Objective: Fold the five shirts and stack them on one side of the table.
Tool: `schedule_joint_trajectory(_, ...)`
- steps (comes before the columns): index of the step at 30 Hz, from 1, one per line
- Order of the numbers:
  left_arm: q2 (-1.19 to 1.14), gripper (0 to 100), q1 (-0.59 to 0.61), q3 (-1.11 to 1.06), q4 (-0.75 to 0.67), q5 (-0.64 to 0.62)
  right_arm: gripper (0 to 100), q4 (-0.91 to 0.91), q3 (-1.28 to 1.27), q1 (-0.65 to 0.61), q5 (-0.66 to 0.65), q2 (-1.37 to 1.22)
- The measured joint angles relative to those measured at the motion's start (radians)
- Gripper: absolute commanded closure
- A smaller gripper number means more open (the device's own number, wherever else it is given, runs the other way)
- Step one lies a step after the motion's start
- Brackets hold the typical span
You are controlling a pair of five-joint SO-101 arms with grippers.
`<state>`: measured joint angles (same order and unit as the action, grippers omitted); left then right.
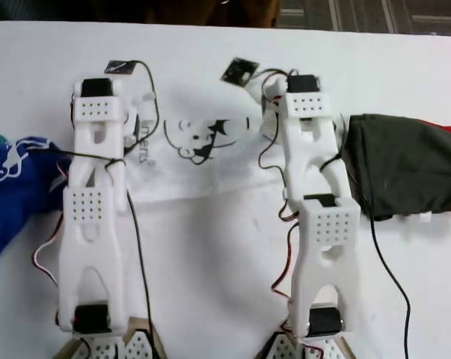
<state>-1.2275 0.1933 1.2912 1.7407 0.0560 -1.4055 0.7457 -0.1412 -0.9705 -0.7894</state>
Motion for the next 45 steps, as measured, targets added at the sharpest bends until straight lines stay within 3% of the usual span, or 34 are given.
schedule_joint_trajectory(12,0.000,97,0.000,0.000,0.000,0.000,85.2,0.029,0.002,0.002,0.000,-0.098)
schedule_joint_trajectory(17,0.000,97,0.000,0.000,0.000,0.000,98.5,0.048,0.003,0.002,0.000,-0.107)
schedule_joint_trajectory(45,0.000,97,0.000,0.000,0.000,0.000,98.1,-0.055,0.210,0.063,0.003,-0.132)
